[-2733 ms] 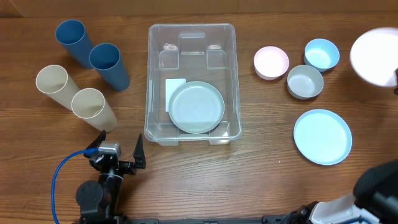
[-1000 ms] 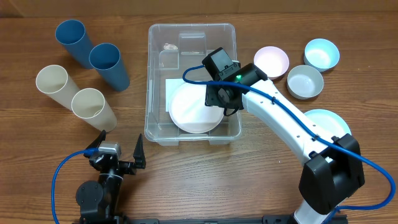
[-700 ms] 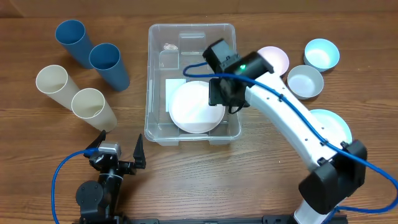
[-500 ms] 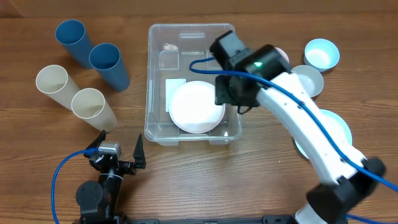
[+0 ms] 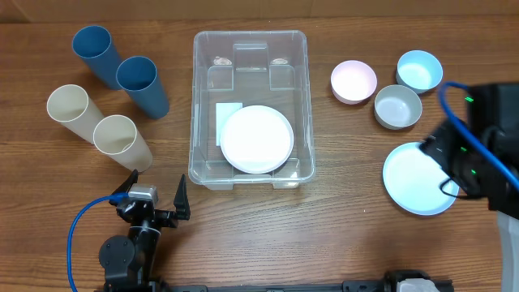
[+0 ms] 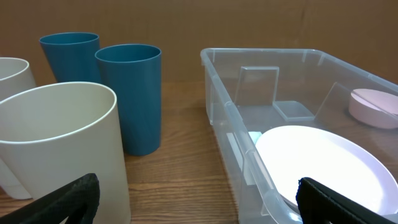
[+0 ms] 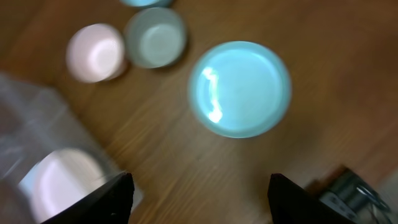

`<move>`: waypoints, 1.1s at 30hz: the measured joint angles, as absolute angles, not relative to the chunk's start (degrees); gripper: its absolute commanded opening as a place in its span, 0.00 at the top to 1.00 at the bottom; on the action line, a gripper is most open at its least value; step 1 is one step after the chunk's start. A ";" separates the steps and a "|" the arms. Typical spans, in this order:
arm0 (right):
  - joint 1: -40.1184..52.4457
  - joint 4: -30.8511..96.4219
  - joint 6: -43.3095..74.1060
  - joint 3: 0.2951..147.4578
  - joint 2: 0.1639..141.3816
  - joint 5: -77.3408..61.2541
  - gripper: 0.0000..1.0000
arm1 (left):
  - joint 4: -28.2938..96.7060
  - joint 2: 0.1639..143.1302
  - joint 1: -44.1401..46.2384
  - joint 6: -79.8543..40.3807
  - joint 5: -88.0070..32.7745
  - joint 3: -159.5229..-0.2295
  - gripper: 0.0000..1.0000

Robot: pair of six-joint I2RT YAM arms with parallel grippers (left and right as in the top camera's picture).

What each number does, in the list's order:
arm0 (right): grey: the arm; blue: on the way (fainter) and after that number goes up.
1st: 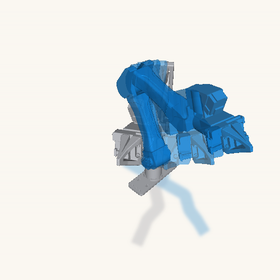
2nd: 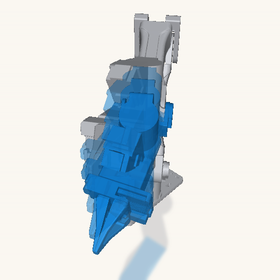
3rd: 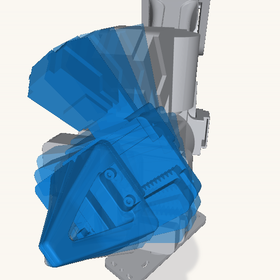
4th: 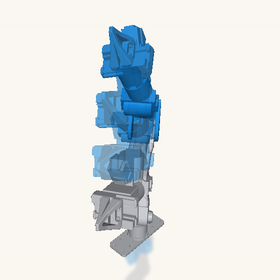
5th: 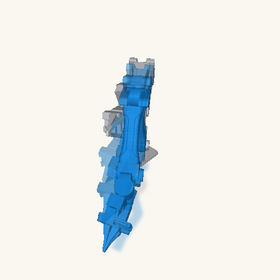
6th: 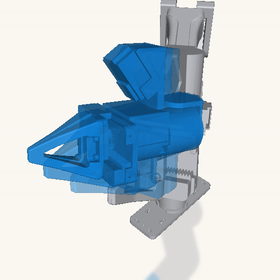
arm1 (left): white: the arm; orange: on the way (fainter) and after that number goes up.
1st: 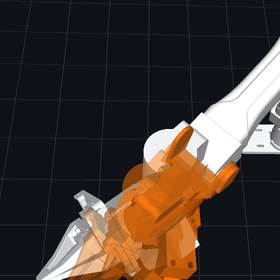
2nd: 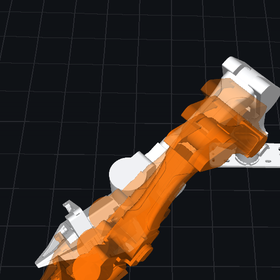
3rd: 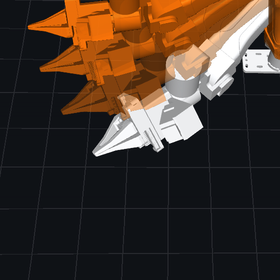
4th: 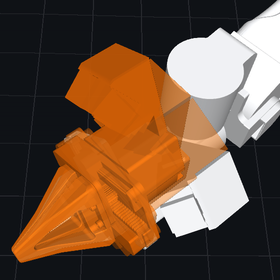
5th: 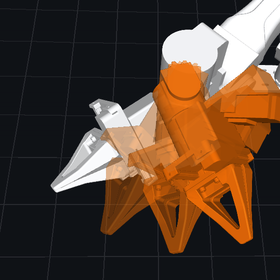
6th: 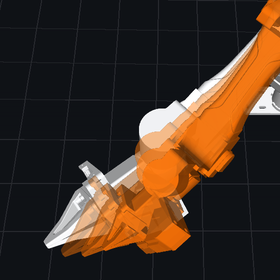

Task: Pack container
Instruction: 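Release the white plate and move the right gripper to the light-blue plate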

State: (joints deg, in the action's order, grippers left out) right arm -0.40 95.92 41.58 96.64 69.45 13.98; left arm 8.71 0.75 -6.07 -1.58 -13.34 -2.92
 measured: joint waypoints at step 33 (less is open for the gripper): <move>-27.42 54.68 42.94 47.03 84.93 2.44 0.37 | 8.73 0.75 -6.07 -1.56 -13.32 -2.92 0.00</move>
